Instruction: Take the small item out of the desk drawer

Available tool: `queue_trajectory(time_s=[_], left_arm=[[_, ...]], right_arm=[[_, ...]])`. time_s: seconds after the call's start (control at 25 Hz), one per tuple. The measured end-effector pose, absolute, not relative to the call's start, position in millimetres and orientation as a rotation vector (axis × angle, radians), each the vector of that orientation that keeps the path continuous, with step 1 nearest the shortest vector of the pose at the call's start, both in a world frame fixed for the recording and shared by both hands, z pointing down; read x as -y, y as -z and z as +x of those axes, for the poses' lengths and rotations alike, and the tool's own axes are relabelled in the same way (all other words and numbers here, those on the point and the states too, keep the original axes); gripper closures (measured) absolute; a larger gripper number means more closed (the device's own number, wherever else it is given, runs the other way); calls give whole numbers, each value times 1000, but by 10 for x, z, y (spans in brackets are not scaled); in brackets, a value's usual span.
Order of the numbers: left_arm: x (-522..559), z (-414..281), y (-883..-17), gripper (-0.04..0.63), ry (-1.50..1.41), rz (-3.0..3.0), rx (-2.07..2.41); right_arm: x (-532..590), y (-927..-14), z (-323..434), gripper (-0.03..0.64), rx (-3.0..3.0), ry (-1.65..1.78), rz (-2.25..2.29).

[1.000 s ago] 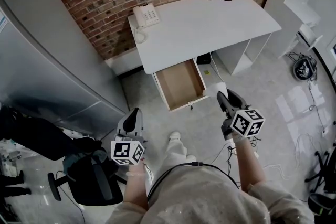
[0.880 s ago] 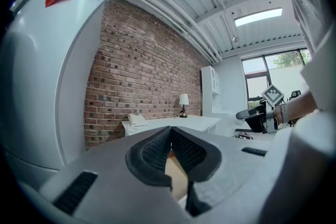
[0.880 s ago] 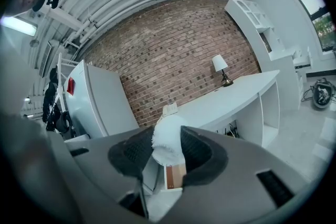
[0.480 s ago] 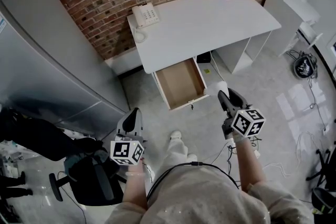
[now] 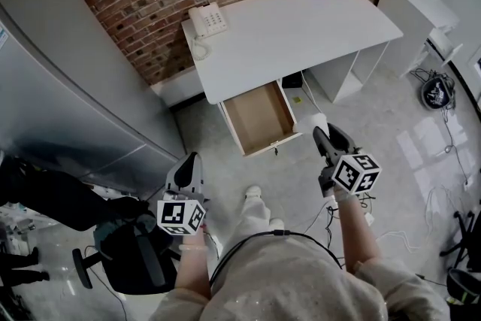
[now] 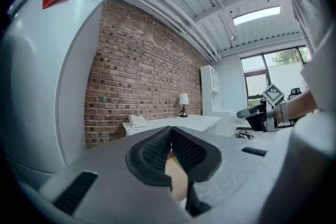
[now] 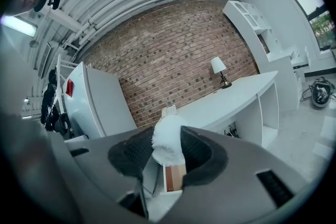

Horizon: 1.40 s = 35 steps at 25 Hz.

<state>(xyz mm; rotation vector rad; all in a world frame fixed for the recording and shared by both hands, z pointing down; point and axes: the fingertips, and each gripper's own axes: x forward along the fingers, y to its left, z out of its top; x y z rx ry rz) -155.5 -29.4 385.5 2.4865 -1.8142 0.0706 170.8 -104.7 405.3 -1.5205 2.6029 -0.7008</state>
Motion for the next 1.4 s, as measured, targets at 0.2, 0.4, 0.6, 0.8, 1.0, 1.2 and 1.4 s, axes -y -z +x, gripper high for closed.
queue_trajectory(time_s=[0.2,0.4,0.6,0.8,1.0,1.2,1.4], left_arm=[[295,-1554,-3805,591,-65,2494,1825],[311,-1555,-3756,591,-53,2503,1831],[332,-1543,-3740,591,-55,2508,1829],[346,-1514,-3724,591,-48,2513,1826],[361,-1490,-3715,591,-52,2517,1823],[386,-1462,-3686,591,-58,2523,1823],[416,-1429,-3667,591,-59,2531,1817]], right_arm=[[1045,-4031,1725,456,-2597,696,-1524],[1052,-4018,1724,456,-2596,692,-1524],[1063,-3981,1756,456,-2581,680,-1528],[1060,-3956,1801,456,-2567,674,-1528],[1060,-3958,1819,456,-2562,674,-1524],[1067,-3947,1844,456,-2556,675,-1522],[1083,-3940,1884,456,-2549,678,-1527]])
